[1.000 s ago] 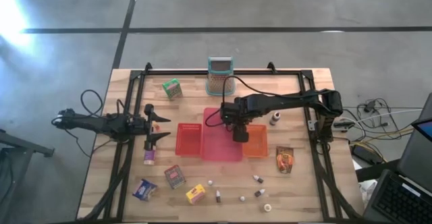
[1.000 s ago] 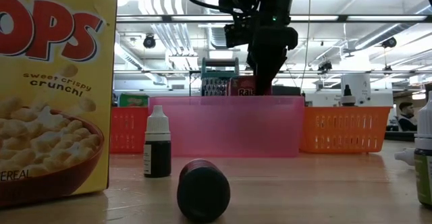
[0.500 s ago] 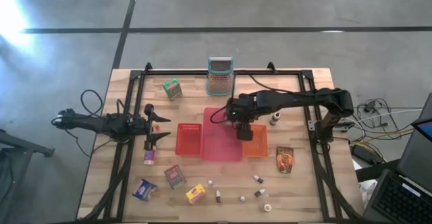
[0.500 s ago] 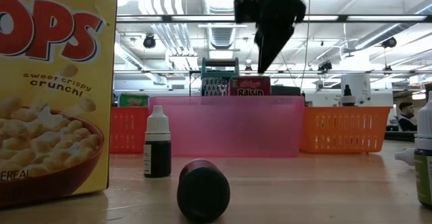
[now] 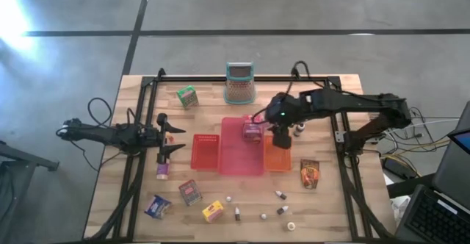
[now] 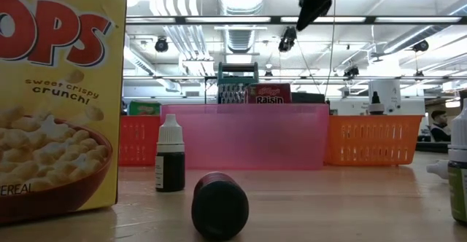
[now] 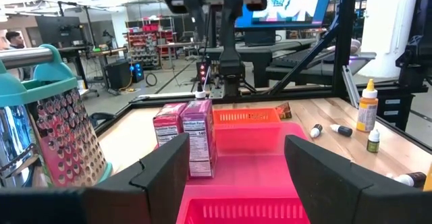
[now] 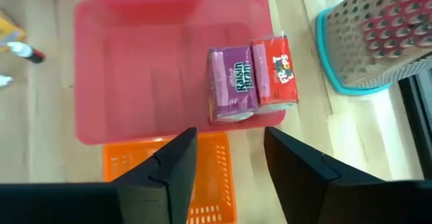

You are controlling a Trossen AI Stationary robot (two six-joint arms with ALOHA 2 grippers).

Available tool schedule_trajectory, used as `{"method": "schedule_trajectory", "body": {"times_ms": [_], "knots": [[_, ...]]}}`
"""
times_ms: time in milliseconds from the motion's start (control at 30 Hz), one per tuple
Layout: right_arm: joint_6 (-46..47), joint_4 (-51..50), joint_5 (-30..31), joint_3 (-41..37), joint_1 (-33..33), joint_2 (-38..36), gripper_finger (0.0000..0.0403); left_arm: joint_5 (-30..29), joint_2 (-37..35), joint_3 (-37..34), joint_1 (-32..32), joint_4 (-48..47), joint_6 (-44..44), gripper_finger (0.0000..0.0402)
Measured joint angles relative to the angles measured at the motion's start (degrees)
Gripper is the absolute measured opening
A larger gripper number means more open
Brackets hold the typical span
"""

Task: Pick & Place Kitchen Items
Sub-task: Put the big black food coloring bottle into the orange bin

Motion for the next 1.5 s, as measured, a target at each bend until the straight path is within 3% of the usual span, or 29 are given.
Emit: {"method": "schedule_trajectory", "body": {"times_ms": [433, 967, 1267, 1500], "knots": [[-3.43, -0.57, 0.09, -0.62, -0.02, -9.41, 0.009, -0.01, 0.0, 0.0, 0.0, 0.0, 0.0, 0.0248], [-1.02, 2.19, 0.0, -2.65, -0.01, -11.44, 0.0035, -0.01, 0.02, 0.0, 0.0, 0.0, 0.01, 0.0248], [-3.88, 11.44, 0.12, -12.82, -1.15, -25.58, 0.0043, -0.01, 0.02, 0.0, 0.0, 0.0, -0.01, 0.0248], [1.24, 13.84, -0.02, -23.47, -1.14, -38.1, 0.0066, -0.01, 0.02, 0.0, 0.0, 0.0, -0.01, 0.0248]]}}
